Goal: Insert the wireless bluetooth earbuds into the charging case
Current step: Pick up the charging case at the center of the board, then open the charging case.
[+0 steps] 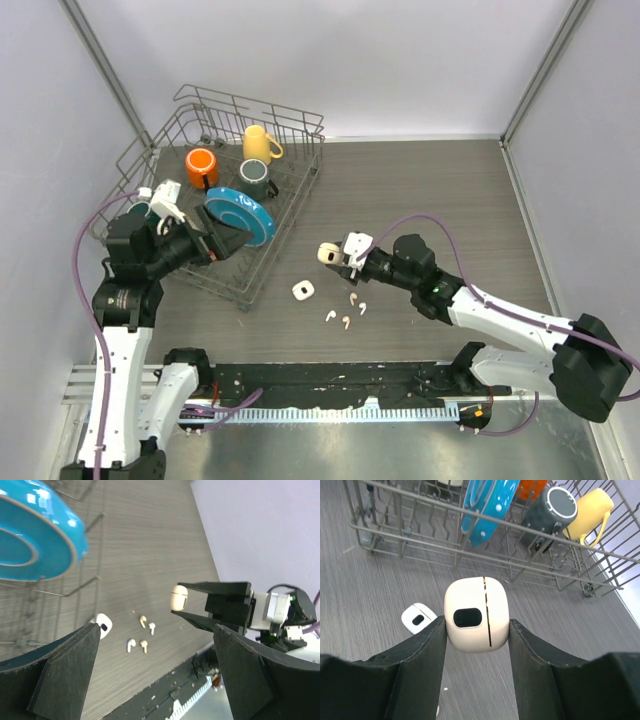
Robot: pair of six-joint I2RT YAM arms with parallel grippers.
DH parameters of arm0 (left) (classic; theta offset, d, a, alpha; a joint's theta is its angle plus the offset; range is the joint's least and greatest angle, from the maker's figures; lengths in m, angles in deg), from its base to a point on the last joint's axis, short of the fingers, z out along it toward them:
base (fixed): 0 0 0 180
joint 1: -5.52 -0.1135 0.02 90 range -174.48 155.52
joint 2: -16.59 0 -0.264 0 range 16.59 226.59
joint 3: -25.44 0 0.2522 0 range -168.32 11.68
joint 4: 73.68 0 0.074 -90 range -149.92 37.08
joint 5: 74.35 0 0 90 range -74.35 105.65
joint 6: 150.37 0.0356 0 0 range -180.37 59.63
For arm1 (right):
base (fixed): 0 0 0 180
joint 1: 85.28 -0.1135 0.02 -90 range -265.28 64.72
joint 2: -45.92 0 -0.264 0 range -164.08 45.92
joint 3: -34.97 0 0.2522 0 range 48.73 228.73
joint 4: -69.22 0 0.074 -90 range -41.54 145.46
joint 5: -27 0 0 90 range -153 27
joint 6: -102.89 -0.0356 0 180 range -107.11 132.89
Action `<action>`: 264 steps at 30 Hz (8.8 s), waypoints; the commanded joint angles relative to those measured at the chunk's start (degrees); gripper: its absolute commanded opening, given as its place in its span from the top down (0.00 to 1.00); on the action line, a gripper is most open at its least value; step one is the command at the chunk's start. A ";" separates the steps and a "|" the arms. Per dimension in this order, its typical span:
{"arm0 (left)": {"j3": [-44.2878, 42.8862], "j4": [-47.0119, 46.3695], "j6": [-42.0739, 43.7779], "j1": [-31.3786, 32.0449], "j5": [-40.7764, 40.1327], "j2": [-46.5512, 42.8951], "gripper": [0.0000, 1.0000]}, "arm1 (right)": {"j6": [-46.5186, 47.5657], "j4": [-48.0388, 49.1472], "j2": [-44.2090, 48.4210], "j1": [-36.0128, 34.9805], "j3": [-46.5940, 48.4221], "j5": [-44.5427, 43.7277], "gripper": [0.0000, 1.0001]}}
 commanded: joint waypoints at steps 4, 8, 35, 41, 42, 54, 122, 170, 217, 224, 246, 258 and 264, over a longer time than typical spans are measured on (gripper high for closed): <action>0.19 -8.97 -1.89 17.58 -9.57 3.08 0.00 | -4.51 0.70 4.08 -3.83 1.76 -4.31 0.99; 0.19 -12.31 -1.27 26.11 -16.52 6.33 0.00 | -4.24 0.69 4.88 -6.11 2.29 -6.15 0.99; 4.67 -26.82 -3.38 43.44 -15.92 20.31 0.26 | -4.86 4.21 8.92 -10.86 1.68 -12.14 0.99; 5.20 -28.31 -3.82 43.70 -15.57 20.58 0.45 | -4.95 4.03 9.36 -10.86 1.24 -11.69 0.99; 5.46 -28.58 -4.00 43.70 -15.57 20.58 0.53 | -4.95 4.03 9.45 -10.95 1.24 -11.61 0.99; 6.43 -27.53 -2.42 43.70 -18.11 19.96 1.00 | -11.27 5.79 9.97 -10.95 1.41 -13.80 0.34; 34.56 -72.09 20.70 43.88 -22.16 -2.98 1.00 | -127.20 26.97 -9.80 1.88 6.42 12.04 0.38; 37.19 -76.21 16.13 43.88 -25.32 -3.51 0.35 | -132.39 36.55 -11.91 0.04 2.56 10.89 0.88; 34.55 -78.23 21.67 43.88 -19.52 0.62 1.00 | -132.74 38.57 -13.40 -0.23 2.12 11.33 0.68; 40.26 -84.65 18.85 43.88 -22.50 -2.88 1.00 | -119.76 33.50 -9.63 0.56 2.29 11.25 0.28; 50.47 -85.70 21.05 43.79 -24.71 -18.80 1.00 | -59.79 -29.98 2.15 -9.81 25.76 -5.10 0.22; 48.44 -92.64 20.00 43.88 -19.79 -9.31 1.00 | -59.00 -32.09 -0.57 -10.33 28.05 -7.82 0.22; 48.09 -92.56 19.73 43.88 -19.35 -9.22 1.00 | -59.18 -32.35 -1.27 -10.33 27.87 -8.27 0.22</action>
